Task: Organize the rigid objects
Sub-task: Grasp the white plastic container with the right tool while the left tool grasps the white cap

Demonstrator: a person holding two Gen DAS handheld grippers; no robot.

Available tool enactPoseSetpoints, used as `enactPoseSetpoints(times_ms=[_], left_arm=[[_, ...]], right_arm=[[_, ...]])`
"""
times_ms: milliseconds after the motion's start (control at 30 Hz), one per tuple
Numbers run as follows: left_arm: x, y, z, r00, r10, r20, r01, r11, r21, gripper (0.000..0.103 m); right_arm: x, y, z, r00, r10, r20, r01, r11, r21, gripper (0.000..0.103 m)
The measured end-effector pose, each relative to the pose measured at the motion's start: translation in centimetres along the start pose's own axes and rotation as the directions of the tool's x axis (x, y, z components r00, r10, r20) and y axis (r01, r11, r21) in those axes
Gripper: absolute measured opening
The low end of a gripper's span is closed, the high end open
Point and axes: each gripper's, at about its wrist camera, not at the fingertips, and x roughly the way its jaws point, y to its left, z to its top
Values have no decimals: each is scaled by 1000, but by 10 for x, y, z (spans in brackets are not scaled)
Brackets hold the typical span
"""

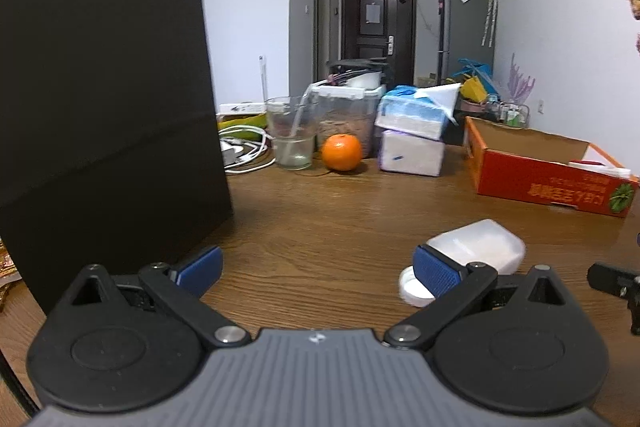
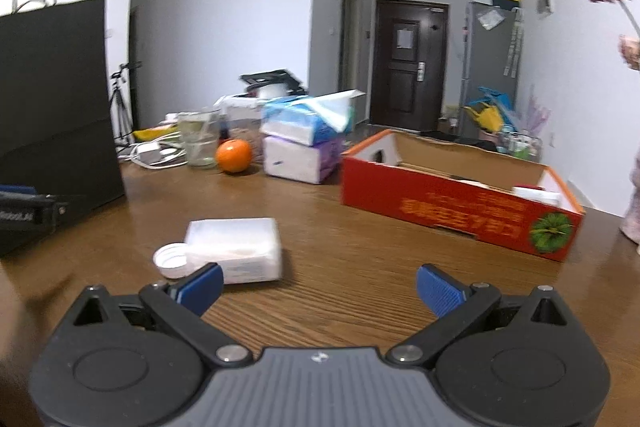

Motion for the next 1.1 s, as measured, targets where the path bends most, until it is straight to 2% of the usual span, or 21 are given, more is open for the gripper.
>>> enactPoseSetpoints(times_ms=[433, 833, 967, 1100], left_arm=[[39, 22, -1, 996, -47, -81, 44, 998, -40, 103], [49, 30, -2, 993, -39, -110, 30, 996, -85, 103], [50, 31, -3, 993, -35, -112, 24, 996, -91, 103], [53, 32, -4, 992, -26, -122, 13, 995, -101, 103]], right_arm=[[62, 49, 12, 997, 55, -61, -57, 997, -47, 103], [109, 55, 22, 991, 58, -124, -65, 996, -54, 103], [118, 51, 22, 984, 90, -154, -95, 995, -28, 95], [122, 54, 21, 982, 92, -162, -100, 994, -39, 82]])
